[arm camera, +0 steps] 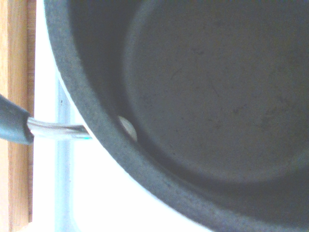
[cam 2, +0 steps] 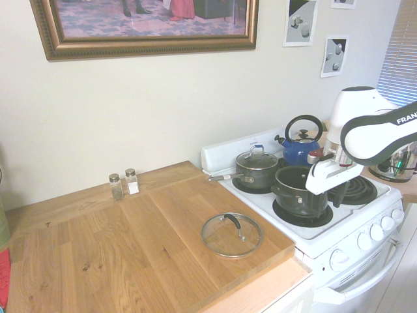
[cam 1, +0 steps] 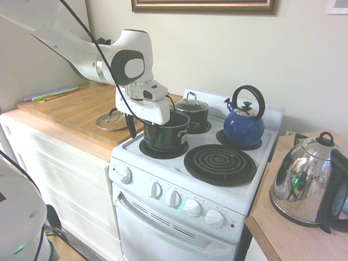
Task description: Cover the lid of the pot
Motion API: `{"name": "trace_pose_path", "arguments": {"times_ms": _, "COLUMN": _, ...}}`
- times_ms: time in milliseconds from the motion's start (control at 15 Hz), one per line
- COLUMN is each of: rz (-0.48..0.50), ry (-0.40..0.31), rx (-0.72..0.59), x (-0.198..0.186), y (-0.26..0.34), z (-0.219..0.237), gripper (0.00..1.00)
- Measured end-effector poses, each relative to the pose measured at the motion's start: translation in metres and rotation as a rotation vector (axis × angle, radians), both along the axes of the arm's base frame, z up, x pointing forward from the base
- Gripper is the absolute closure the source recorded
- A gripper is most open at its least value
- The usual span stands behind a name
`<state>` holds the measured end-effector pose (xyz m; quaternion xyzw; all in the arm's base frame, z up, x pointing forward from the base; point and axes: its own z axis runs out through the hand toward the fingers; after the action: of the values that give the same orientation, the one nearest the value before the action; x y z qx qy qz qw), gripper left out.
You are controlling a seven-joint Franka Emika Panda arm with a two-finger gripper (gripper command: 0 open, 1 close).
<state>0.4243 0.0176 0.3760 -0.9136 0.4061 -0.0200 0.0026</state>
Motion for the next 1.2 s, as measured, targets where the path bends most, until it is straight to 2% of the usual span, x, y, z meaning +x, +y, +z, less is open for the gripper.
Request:
{"name": "trace_pose_path", "arguments": {"times_ms": 400, "rz": 0.004, "ry": -0.009, "rx": 0.008, "x": -0.001, "y": 0.008, "z": 0.004, "gripper": 0.0}}
{"name": "trace_pose_path", "arguments": {"times_ms": 933, "rz": 0.06, "ry": -0.013, "rx": 0.003, "x": -0.006, "y": 0.116, "z": 0.049, "gripper": 0.0}}
{"name": "trace_pose_path", "arguments": {"times_ms": 1200, "rz": 0.061, "ry": 0.008, "rx": 0.011, "x": 0.02, "y": 0.165, "z": 0.058, "gripper": 0.0}}
